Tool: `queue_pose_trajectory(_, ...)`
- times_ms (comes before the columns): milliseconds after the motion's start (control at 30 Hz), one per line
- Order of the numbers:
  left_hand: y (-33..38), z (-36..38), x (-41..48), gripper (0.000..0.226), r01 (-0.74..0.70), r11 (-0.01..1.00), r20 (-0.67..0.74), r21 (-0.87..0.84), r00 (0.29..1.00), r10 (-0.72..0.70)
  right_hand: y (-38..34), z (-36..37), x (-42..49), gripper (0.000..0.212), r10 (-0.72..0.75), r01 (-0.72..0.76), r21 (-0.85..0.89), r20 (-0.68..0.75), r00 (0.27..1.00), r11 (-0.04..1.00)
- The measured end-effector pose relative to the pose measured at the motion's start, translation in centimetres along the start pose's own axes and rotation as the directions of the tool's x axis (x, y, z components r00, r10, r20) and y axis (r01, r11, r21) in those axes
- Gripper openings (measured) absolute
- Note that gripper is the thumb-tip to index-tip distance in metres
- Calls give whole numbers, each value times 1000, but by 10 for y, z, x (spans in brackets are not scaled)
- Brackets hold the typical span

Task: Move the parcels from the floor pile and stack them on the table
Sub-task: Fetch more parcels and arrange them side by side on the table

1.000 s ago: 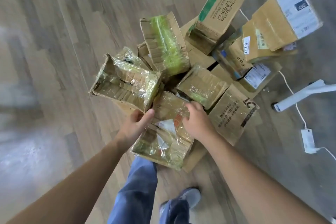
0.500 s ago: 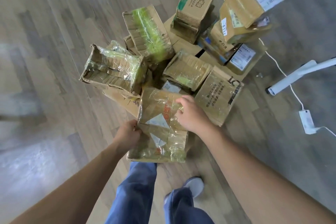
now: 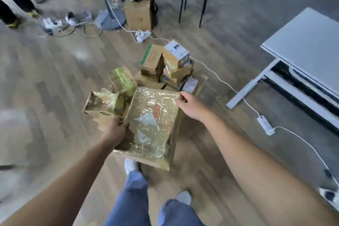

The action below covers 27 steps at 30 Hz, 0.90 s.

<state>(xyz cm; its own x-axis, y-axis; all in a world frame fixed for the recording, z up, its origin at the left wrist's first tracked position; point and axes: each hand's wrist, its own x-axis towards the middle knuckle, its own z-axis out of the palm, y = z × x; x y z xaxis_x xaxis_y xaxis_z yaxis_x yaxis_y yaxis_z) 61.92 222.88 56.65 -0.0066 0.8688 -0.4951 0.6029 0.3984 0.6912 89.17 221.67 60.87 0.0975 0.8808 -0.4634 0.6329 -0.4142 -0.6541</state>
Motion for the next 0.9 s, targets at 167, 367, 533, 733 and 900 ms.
queue_pose_trajectory(167, 106, 50, -18, 11, -154, 988, 116, -4, 981, 153, 31, -112, -68, 60, 21, 18, 238, -158, 987, 971)
queue_pose_trajectory(367, 200, 126, -41, 13, -234, 970, 282, -62, 928, 242, 80, -192, -128, 77, 130, -43, 246, -347, 929, 968)
queue_pose_trajectory(533, 266, 188, -52, 15, -471, 880, 289, -61, 836, 467, 116, -239, -156, 54, 281, -59, 407, -513, 811, 912)
queue_pose_trajectory(733, 353, 264, -52, 7, -781, 611, 281, -130, 562, 778, 163, -316, -174, 56, 493, -156, 528, -591, 638, 835)
queue_pose_trajectory(900, 429, 326, -64, 18, -953, 247, 261, -174, 197, 945, 186, -375, -187, 68, 591, -223, 556, -672, 446, 801)
